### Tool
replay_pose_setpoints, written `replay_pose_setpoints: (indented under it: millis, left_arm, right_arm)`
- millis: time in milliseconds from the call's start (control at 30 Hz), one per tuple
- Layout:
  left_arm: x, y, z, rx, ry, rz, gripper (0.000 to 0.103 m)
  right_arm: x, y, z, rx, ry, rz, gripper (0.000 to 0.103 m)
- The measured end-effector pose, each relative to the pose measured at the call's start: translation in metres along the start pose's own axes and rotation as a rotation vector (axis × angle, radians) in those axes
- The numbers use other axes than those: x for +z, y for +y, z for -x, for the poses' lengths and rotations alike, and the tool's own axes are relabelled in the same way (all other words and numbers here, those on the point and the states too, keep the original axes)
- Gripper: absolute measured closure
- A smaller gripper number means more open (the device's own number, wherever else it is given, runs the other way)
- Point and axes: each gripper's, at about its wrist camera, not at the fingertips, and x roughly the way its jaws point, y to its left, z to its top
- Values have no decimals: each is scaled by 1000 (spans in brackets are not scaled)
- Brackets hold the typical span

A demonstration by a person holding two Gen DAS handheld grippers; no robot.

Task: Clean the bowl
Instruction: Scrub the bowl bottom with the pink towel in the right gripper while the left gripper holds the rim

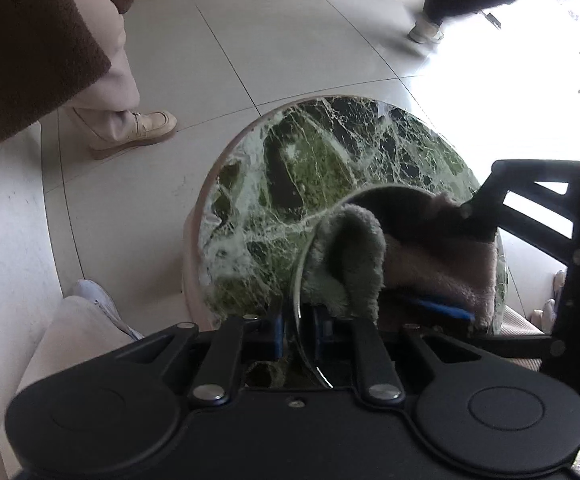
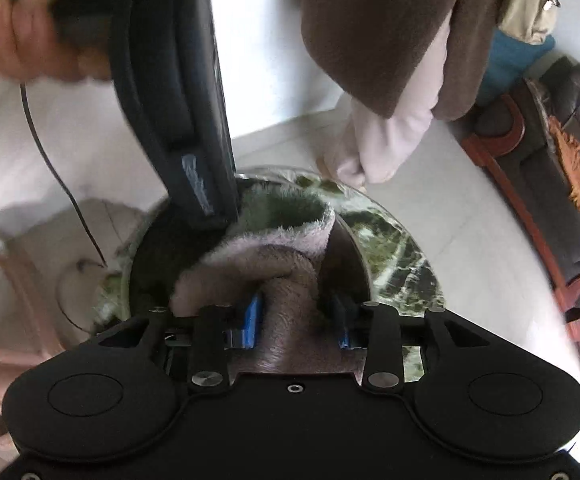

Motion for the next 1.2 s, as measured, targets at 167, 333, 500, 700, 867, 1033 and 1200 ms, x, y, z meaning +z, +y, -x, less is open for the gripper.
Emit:
replay_pose_setpoints:
  millis: [167,333,500,700,867,1033,1200]
  left_arm:
    - [-5,1,1,-8,1,31,92]
    - [-11,0,2,1,-1,49,92]
    - [-15,0,2,2,-3,85,91]
    - [-16,0,1,1,-3,104,90]
    - [-16,0,1,2,-6,114,90]
    - [-16,1,1,-1,-8,119,90]
    - [-16,1,1,5,-7,113,90]
  right_arm:
    - [2,2,-6,52,-7,-65,61]
    - [1,-13,-8,24,10,-148,81]
    - [3,-24,-1,38,5,-201,81]
    - [4,-16,-8,54,24,-231,75]
    - [-7,-16,-3,49,40,-302,77]
    - [-13,-4,6,80,44,-329,82]
    - [-3,1,5,96,24,-297,82]
